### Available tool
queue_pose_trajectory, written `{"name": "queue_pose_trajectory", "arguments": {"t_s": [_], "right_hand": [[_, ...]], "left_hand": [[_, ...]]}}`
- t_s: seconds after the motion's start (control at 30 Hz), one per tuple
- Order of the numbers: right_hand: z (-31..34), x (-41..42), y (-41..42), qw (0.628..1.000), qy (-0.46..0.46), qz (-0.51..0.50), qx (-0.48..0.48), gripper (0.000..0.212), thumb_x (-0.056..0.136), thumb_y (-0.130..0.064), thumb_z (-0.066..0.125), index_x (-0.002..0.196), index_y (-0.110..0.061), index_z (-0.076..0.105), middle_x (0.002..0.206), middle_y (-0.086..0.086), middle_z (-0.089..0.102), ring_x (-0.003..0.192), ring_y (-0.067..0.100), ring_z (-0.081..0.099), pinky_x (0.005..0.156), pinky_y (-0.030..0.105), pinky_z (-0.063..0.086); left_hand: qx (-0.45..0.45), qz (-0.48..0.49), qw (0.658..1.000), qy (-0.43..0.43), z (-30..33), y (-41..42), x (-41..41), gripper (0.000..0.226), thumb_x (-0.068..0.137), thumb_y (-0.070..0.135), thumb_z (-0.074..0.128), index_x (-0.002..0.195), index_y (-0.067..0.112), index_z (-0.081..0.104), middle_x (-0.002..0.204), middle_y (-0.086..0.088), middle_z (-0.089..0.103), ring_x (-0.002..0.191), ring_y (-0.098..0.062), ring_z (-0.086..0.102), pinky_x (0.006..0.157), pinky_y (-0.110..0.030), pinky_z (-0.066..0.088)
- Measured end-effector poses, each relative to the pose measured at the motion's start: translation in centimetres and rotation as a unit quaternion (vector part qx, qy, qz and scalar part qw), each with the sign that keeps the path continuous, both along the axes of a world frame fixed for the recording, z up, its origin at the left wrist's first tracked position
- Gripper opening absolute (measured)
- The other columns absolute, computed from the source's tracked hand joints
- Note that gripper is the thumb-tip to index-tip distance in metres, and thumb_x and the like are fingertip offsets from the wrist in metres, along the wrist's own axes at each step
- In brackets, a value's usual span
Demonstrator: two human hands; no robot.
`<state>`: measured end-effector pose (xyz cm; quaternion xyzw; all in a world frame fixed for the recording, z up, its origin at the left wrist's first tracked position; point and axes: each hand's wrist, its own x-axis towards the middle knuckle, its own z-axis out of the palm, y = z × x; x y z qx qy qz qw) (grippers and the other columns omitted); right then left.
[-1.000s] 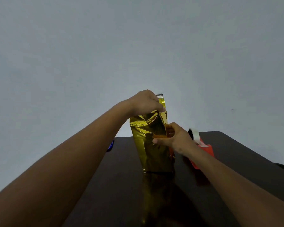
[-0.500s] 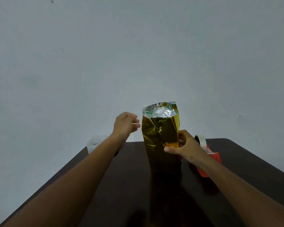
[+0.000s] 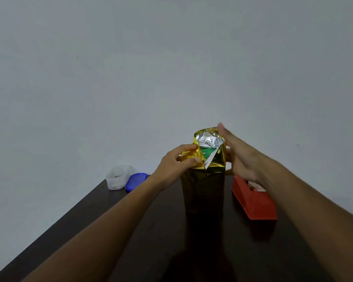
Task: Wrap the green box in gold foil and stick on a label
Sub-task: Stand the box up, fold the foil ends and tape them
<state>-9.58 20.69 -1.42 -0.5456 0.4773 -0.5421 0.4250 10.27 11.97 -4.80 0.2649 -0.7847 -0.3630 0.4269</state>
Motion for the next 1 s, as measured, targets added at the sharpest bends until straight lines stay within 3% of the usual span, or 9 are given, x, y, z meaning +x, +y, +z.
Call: {"name": "queue_pose_trajectory", "arguments": {"t_s": [0.07,0.13,0.23,0.37,0.53,0.7,0.8,0.87,1.0], "right_hand": [[1.2,0.8,-1.1,0.998,0.040,-0.033,0.023,0.070,0.066,-0.062,0.081,0.118,-0.016,0.071,0.105,0.010,0.077,0.095,0.025,0.075,0.090,0.047,0.059],[1.4,1.7,-2.5,0.992,0.087,-0.075,0.044,0.086,0.048,-0.041,0.095,0.122,-0.011,0.064,0.107,0.015,0.075,0.096,0.034,0.074,0.091,0.054,0.058],[0.9,1.9,-4.1,0.977,0.154,-0.143,0.041,0.100,0.033,-0.030,0.087,0.125,-0.013,0.053,0.112,0.015,0.069,0.099,0.033,0.070,0.087,0.051,0.060],[0.3,1.4,-4.4,0.985,0.108,-0.128,0.031,0.093,0.052,-0.013,0.090,0.133,-0.016,0.046,0.115,0.014,0.066,0.102,0.034,0.069,0.084,0.052,0.061],[0.3,1.2,-4.2,0.989,0.098,-0.108,0.025,0.110,0.044,-0.011,0.094,0.140,-0.021,0.041,0.122,0.009,0.065,0.110,0.034,0.065,0.093,0.054,0.056],[0.1,0.8,-4.9,0.989,0.099,-0.102,0.047,0.153,0.021,-0.024,0.097,0.155,-0.033,0.023,0.140,0.007,0.057,0.126,0.035,0.056,0.104,0.057,0.048],[0.0,0.6,-5.2,0.989,0.098,-0.101,0.049,0.156,0.019,-0.025,0.097,0.155,-0.033,0.021,0.141,0.007,0.056,0.128,0.034,0.055,0.105,0.057,0.047],[-0.2,0.3,-5.7,0.989,0.101,-0.100,0.049,0.165,0.010,-0.027,0.099,0.155,-0.035,0.021,0.144,0.007,0.055,0.129,0.034,0.054,0.106,0.057,0.047],[-0.4,0.7,-5.9,0.989,0.103,-0.096,0.046,0.173,0.003,-0.030,0.098,0.156,-0.037,0.016,0.147,0.008,0.051,0.130,0.035,0.054,0.105,0.057,0.047]], "left_hand": [[-0.006,-0.009,1.000,-0.013,0.2,0.3,-0.2,0.050,0.077,0.050,0.073,0.126,0.048,0.062,0.132,0.008,0.060,0.118,-0.015,0.060,0.097,-0.034,0.055],[-0.005,-0.038,0.999,-0.007,0.5,0.4,-0.3,0.046,0.085,0.034,0.074,0.129,0.037,0.063,0.127,0.005,0.064,0.112,-0.013,0.064,0.092,-0.030,0.057],[0.032,-0.045,0.998,0.023,2.0,0.7,-0.2,0.038,0.093,0.007,0.058,0.124,0.026,0.068,0.117,0.003,0.069,0.104,-0.012,0.066,0.083,-0.023,0.056],[0.083,0.010,0.996,0.040,4.1,0.0,-0.2,0.031,0.102,0.023,0.051,0.131,0.028,0.059,0.115,-0.002,0.072,0.104,-0.023,0.070,0.087,-0.034,0.058],[0.094,0.030,0.994,-0.047,6.6,-0.7,-1.0,0.031,0.096,0.036,0.067,0.114,0.011,0.070,0.110,-0.004,0.074,0.099,-0.019,0.071,0.082,-0.031,0.058],[0.079,0.072,0.994,0.017,8.7,-0.5,-2.0,0.030,0.098,0.034,0.061,0.112,0.009,0.070,0.107,-0.005,0.075,0.101,-0.025,0.072,0.090,-0.038,0.055],[0.059,0.073,0.990,-0.110,9.4,-0.4,-2.3,0.048,0.090,0.052,0.068,0.117,0.013,0.068,0.113,-0.001,0.071,0.103,-0.023,0.067,0.093,-0.041,0.052],[-0.001,0.087,0.982,-0.169,9.5,-0.6,-2.6,0.040,0.085,0.047,0.075,0.106,0.013,0.074,0.105,0.000,0.071,0.099,-0.022,0.067,0.088,-0.040,0.053],[-0.167,0.204,0.955,-0.133,9.9,-0.3,-3.4,0.022,0.080,0.045,0.076,0.076,0.023,0.074,0.082,0.009,0.072,0.081,-0.012,0.066,0.072,-0.032,0.054]]}}
